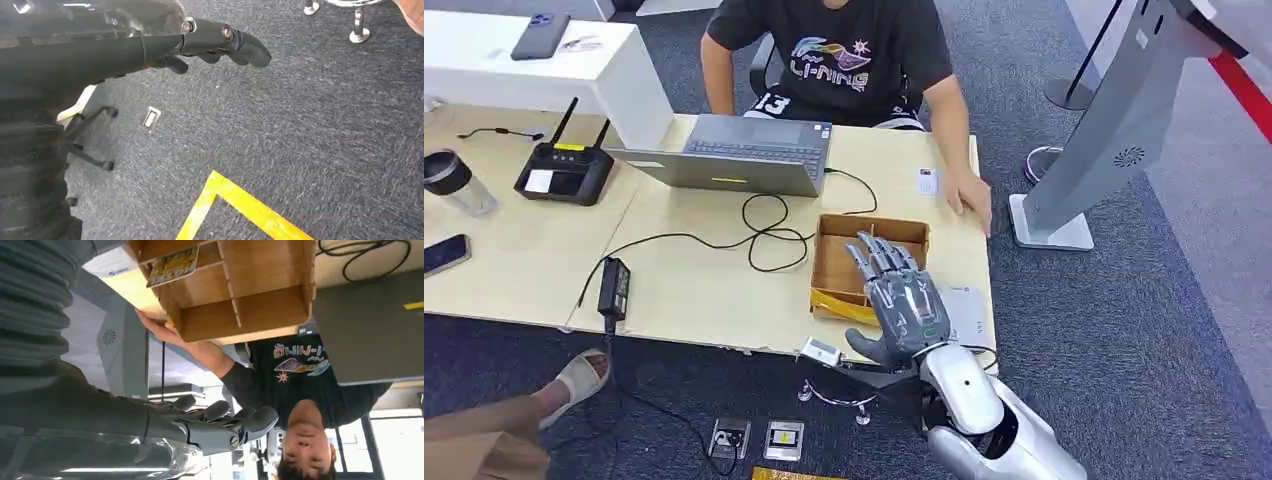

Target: Pass the card to the sensor for recognition and then transmit it.

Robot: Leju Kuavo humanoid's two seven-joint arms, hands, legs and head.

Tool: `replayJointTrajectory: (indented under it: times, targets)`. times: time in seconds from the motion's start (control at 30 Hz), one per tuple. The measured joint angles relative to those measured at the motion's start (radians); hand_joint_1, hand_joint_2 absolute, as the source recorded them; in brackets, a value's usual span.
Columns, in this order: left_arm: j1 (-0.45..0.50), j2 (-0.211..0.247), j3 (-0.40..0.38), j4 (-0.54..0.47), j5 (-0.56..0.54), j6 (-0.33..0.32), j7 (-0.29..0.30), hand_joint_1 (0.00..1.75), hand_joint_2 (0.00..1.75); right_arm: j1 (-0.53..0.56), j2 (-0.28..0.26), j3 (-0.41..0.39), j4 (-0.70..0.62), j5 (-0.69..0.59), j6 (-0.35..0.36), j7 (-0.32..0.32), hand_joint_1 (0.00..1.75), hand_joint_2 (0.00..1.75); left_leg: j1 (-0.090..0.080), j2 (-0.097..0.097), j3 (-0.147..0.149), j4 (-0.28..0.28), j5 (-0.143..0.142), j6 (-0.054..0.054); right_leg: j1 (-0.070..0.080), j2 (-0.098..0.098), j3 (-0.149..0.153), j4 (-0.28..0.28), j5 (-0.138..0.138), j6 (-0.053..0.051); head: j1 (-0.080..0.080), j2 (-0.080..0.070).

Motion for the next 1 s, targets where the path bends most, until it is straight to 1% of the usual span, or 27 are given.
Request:
replayJointTrajectory:
  times: [0.27,0.4,0.5,0.57,0.7,0.83,0.9,1.0]
  targets:
    - [-0.002,-0.003,0.000,0.000,-0.002,0.000,-0.013,0.00,1.75,-0.002,0.034,0.034,0.088,0.036,-0.052,0.019,0.00,1.75,0.000,0.000,0.000,0.000,0.000,0.000,0.000,0.000,0.000,0.000,0.000,0.000,0.000,0.000]
    - [-0.001,-0.003,0.000,0.000,0.001,0.000,-0.014,0.00,1.75,-0.004,0.041,0.041,0.127,0.043,-0.076,0.030,0.00,1.75,0.000,0.000,0.000,0.000,0.000,0.000,0.000,0.000,0.000,0.000,0.000,0.000,0.000,0.000]
    - [-0.001,-0.003,0.000,0.000,0.001,0.000,-0.014,0.00,1.75,-0.007,0.051,0.042,0.155,0.047,-0.077,0.035,0.00,1.75,0.000,0.000,0.000,0.000,0.000,0.000,0.000,0.000,0.000,0.000,0.000,0.000,0.000,0.000]
    - [0.000,-0.003,0.000,0.000,0.001,0.000,-0.014,0.00,1.75,-0.011,0.056,0.042,0.169,0.047,-0.078,0.037,0.05,1.75,0.000,0.000,0.000,0.000,0.000,0.000,0.000,0.000,0.000,0.000,0.000,0.000,0.000,0.000]
    - [0.000,-0.001,0.000,0.000,0.000,0.000,-0.009,0.00,1.75,-0.016,0.071,0.041,0.206,0.052,-0.079,0.037,0.07,1.75,0.000,0.000,0.000,0.000,0.000,0.000,0.000,0.000,0.000,0.000,0.000,0.000,0.000,0.000]
    - [0.001,0.004,0.000,0.000,0.001,0.000,0.010,0.00,1.75,-0.026,0.089,0.041,0.236,0.055,-0.081,0.031,0.16,1.75,0.000,0.000,0.000,0.000,0.000,0.000,0.000,0.000,0.000,0.000,0.000,0.000,0.000,0.000]
    - [0.002,0.006,0.000,0.000,0.001,0.000,0.012,0.00,1.75,-0.034,0.097,0.041,0.253,0.056,-0.081,0.027,0.16,1.75,0.000,0.000,0.000,0.000,0.000,0.000,0.000,0.000,0.000,0.000,0.000,0.000,0.000,0.000]
    - [0.004,0.010,0.000,0.000,0.002,0.000,0.013,0.00,1.75,-0.046,0.107,0.040,0.276,0.055,-0.081,0.026,0.21,1.75,0.000,0.000,0.000,0.000,0.000,0.000,0.000,0.000,0.000,0.000,0.000,0.000,0.001,0.000]
